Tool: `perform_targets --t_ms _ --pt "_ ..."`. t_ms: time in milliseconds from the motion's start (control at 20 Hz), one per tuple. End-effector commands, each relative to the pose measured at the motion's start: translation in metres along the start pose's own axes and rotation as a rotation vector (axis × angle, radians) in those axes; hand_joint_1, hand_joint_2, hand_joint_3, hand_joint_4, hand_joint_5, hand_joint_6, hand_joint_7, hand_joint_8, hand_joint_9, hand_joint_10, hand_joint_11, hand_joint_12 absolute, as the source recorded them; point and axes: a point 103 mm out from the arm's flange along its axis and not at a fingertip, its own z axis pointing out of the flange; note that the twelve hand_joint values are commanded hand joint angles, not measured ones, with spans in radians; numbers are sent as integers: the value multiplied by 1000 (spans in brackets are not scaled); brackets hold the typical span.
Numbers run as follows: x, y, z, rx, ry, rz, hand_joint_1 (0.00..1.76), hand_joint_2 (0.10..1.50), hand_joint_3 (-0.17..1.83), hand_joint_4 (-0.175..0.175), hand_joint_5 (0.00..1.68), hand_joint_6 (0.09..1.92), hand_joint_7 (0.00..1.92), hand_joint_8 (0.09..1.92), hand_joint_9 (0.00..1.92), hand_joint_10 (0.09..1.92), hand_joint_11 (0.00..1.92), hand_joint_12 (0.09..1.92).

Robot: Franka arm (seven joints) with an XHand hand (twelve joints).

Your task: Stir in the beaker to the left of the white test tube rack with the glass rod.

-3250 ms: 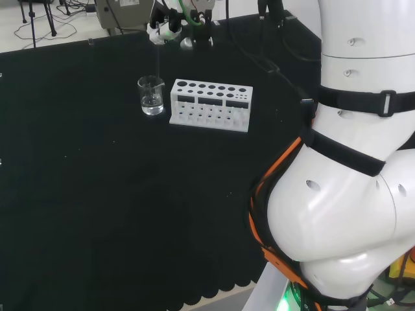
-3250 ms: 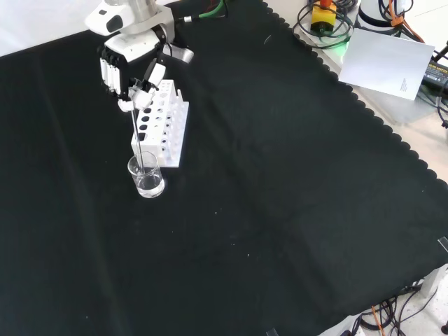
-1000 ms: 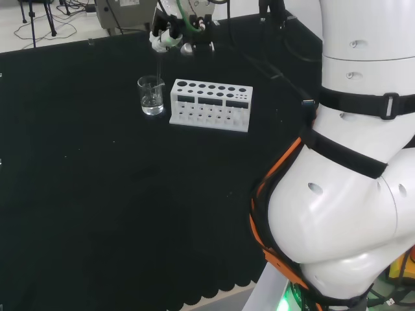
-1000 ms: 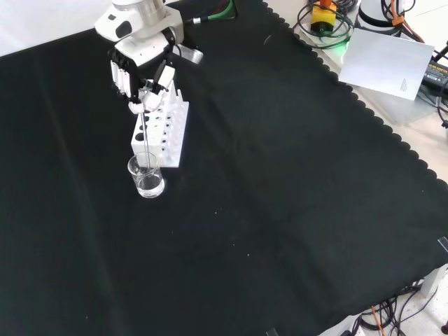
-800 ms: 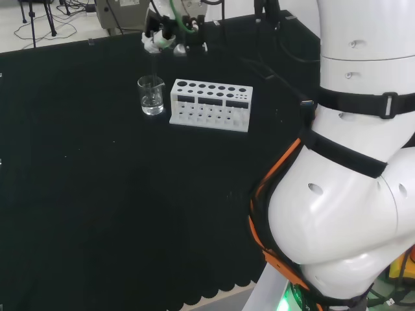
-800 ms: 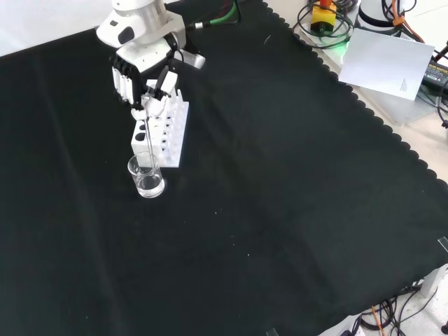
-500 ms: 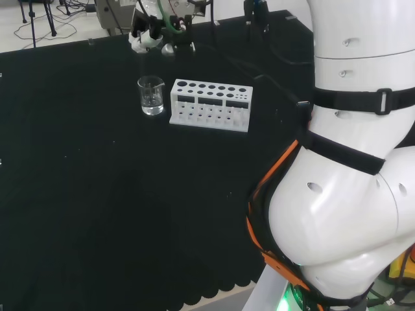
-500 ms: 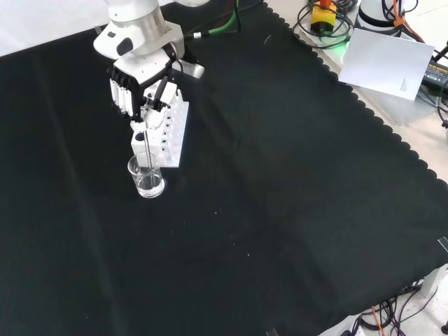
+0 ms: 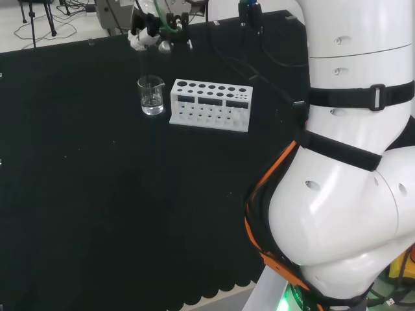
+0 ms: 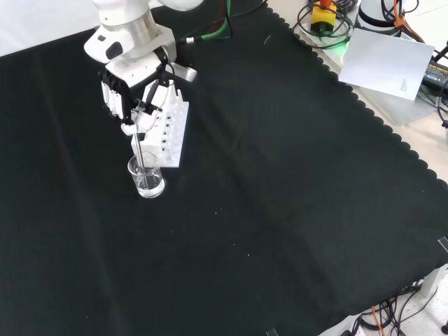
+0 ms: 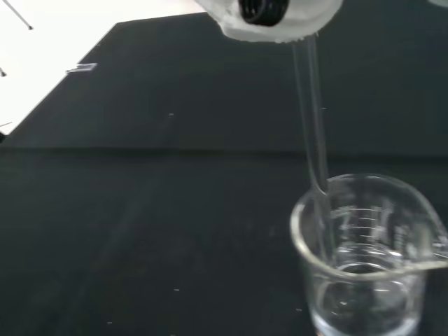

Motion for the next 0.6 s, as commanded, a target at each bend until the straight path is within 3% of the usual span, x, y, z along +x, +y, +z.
perform_targets --t_ms 50,100,200,400,600 --pt "-42 -30 -18 34 231 141 1299 1042 1 -175 1283 123 1140 1058 1746 594 1258 760" --pt "-48 -35 -19 10 156 124 1299 1042 1 -175 1283 123 1140 1058 1746 594 1258 760" --pt "-52 -42 -19 -9 84 102 1299 1042 1 -175 1283 123 1140 1058 1746 595 1258 760" --pt "-26 -46 -14 -8 23 69 1299 1043 1 -175 1282 124 1139 1059 1745 595 1258 760" --pt "8 -34 -5 0 4 6 1299 1043 1 -175 1282 125 1139 1060 1745 596 1258 760"
